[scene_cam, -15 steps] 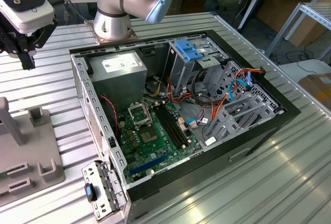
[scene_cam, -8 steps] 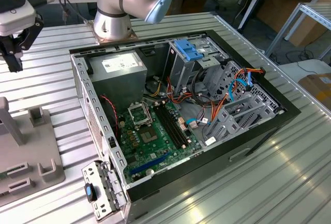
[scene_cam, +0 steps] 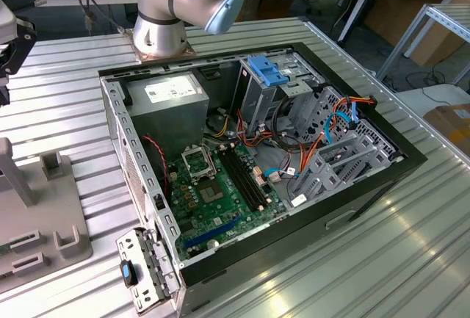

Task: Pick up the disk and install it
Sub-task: 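Reach for the disk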

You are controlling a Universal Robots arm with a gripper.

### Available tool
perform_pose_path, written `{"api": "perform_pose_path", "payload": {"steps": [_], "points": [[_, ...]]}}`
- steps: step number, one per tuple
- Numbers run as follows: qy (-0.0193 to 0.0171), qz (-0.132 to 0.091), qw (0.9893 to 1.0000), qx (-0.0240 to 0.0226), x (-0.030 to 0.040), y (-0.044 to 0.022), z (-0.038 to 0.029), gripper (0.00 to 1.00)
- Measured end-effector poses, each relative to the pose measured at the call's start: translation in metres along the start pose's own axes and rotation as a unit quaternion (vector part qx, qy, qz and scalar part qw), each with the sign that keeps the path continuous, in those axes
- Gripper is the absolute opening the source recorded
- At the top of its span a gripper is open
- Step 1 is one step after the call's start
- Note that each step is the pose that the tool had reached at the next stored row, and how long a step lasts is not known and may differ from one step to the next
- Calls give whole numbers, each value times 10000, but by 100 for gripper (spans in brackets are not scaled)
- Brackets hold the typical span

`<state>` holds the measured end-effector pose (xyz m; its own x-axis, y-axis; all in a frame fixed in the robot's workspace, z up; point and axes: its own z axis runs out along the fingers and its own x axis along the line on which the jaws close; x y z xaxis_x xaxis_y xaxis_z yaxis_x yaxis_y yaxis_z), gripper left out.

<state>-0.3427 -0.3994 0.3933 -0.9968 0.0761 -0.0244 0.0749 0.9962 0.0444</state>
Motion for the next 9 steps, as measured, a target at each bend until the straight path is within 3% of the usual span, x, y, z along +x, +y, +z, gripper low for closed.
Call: {"api": "perform_pose_path", "payload": {"steps": [9], "points": [[0,1,10000,0,6,0,0,11]]}}
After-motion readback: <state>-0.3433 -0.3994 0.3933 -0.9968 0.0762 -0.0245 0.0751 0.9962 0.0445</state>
